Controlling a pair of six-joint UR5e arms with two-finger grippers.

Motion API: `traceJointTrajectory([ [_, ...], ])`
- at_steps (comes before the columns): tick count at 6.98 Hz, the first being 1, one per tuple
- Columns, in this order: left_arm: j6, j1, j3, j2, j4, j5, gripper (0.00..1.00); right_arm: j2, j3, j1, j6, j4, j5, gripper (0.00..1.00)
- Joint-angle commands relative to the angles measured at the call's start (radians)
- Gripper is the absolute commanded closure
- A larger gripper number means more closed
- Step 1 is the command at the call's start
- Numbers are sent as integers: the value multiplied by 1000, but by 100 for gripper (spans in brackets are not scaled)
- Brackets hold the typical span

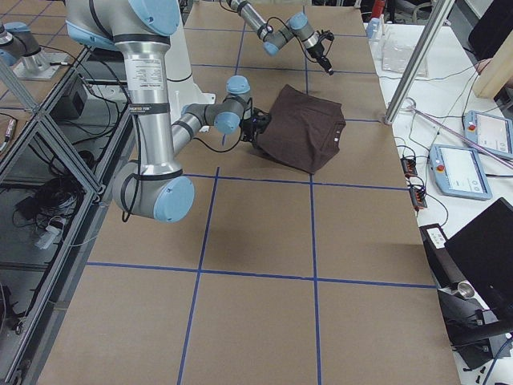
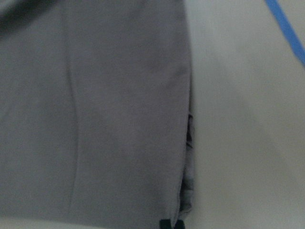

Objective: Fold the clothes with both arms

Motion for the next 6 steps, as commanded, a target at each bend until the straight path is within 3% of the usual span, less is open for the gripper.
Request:
traceJointTrajectory([
  [1, 0, 9, -165, 91, 2, -171, 46, -88, 195, -288, 121, -38, -2, 100],
  [2, -3, 9, -234, 98, 5, -245, 46, -89, 189, -355, 124, -38, -20, 13],
  [3, -79, 12, -288, 98, 5, -317, 41, -86, 186, -351, 129, -39, -46, 0],
  [5, -306, 128, -381, 137, 5, -316, 38, -73, 183, -213, 126, -39, -61, 0],
  [6, -358, 209, -393, 145, 40, -201, 38, -29, 181, -146, 125, -39, -61, 0],
])
